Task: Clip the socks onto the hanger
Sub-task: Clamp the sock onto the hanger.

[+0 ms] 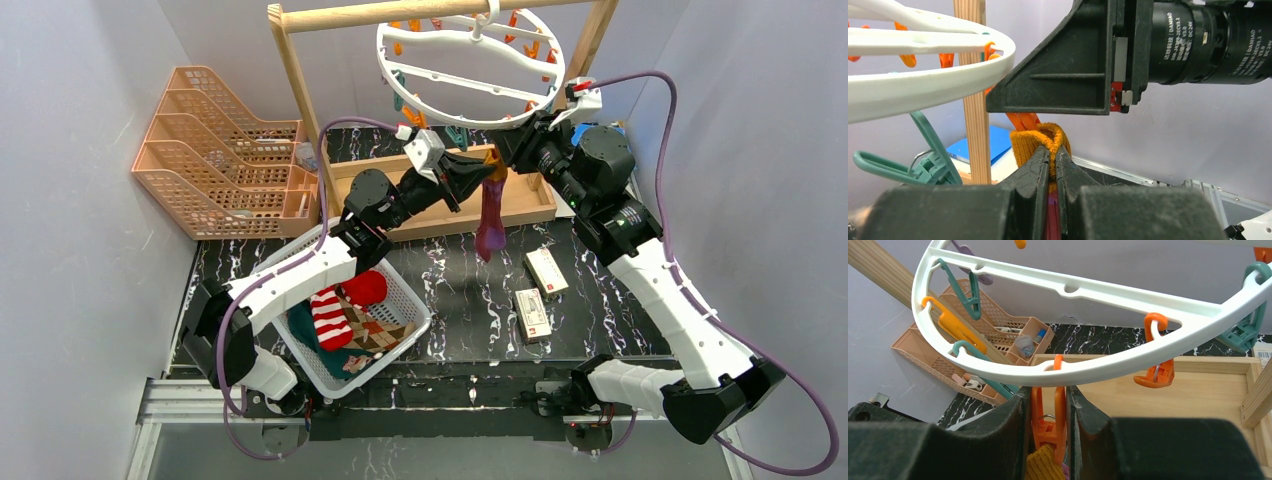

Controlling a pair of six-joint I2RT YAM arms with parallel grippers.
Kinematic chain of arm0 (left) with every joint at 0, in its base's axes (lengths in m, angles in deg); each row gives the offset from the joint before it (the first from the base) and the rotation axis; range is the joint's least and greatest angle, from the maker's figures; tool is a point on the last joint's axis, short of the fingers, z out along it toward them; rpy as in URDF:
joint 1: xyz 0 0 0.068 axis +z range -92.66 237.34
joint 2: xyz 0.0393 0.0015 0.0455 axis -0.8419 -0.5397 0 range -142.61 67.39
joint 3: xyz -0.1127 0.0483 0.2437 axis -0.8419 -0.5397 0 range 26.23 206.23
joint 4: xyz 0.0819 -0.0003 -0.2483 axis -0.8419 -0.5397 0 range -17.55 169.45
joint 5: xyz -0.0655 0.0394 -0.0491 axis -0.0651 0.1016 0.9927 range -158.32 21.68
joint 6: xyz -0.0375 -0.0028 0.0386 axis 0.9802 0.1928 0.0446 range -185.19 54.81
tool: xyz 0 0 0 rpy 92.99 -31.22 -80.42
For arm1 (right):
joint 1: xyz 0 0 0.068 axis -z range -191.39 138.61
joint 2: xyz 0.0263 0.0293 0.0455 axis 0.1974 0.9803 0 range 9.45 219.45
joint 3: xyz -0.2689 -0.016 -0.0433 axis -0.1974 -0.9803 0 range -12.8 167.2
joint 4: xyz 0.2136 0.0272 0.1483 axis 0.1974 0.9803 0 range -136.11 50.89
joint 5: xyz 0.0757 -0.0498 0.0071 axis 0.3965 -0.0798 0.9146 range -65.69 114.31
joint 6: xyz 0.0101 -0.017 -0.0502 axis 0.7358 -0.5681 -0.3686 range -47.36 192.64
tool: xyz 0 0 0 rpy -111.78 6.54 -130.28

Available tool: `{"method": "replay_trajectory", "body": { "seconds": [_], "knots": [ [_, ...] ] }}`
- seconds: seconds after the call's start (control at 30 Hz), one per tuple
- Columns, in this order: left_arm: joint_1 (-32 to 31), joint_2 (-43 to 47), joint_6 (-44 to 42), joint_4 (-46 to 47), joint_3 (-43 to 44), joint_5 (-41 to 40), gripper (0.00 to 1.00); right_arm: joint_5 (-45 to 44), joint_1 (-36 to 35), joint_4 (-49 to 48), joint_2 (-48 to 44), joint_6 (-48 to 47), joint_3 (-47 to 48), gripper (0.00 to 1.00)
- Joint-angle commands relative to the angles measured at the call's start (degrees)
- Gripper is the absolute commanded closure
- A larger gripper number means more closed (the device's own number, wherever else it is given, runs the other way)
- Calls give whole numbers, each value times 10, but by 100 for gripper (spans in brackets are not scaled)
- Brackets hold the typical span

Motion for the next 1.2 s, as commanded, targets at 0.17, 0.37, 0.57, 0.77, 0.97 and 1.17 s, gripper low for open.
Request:
{"method": "replay_trajectory", "body": {
  "seconds": [0.17,0.37,0.57,0.77,0.97,1.17],
  "knots": [
    [-3,26,-33,25,0,-39,100,-12,0,-3,-12,12,-8,99],
    [-3,36,-52,26,12,-56,100,-14,0,8,-11,13,-8,99],
    [-2,34,-45,26,22,-53,100,-1,0,5,-5,27,-4,99],
    [-3,25,-33,27,20,-39,100,15,0,-6,0,49,5,99],
    [-3,30,-38,27,12,-45,100,23,0,-8,-9,56,1,90],
    [-3,35,-45,26,3,-52,100,19,0,-11,-20,63,0,64]
  ]
}}
